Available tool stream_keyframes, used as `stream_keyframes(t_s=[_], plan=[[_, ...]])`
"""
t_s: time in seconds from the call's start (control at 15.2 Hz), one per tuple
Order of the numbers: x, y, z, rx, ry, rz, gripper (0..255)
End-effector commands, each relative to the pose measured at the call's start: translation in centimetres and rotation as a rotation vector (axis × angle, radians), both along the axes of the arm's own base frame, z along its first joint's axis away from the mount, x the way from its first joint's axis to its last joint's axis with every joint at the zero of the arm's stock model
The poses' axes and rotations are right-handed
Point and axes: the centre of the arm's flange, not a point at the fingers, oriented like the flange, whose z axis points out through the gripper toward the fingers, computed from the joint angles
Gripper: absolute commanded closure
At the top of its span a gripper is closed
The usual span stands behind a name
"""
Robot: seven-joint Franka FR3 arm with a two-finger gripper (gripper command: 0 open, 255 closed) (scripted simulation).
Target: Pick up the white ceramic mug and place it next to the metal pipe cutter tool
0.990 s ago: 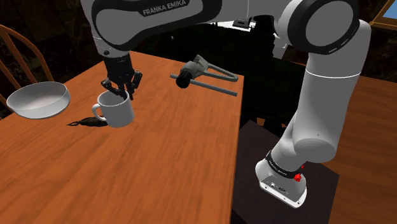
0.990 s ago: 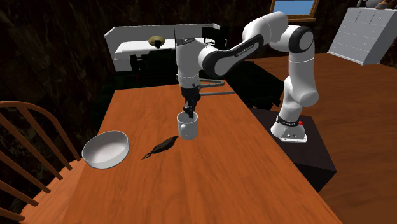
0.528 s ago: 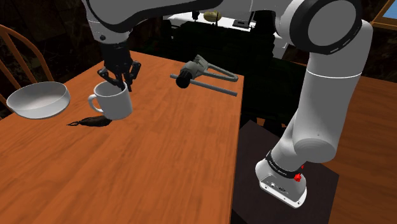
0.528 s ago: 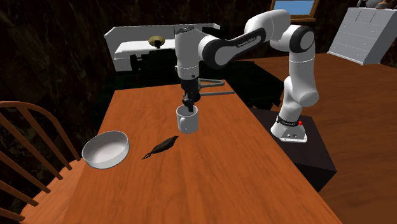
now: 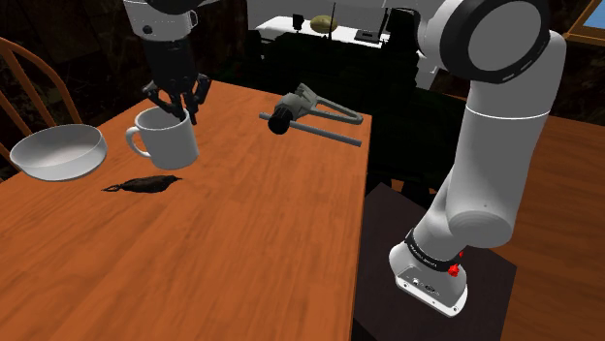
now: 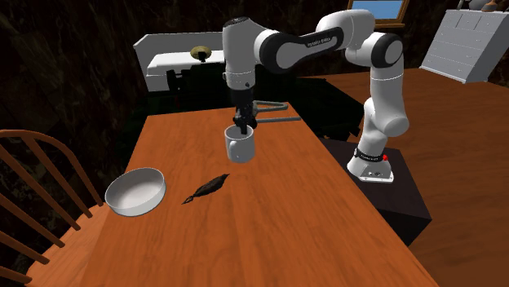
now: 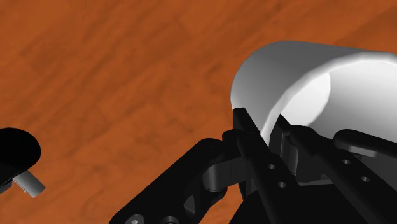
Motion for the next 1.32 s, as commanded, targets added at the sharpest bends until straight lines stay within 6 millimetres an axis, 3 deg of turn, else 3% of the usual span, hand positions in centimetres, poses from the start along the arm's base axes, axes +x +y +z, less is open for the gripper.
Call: stream_keyframes(t_s=[0.0, 1.25], plan=[[-0.6, -1.2, 0.5, 0.0, 0.0, 0.0, 255], [-12.1, -23.5, 0.6, 0.0, 0.0, 0.0, 255]])
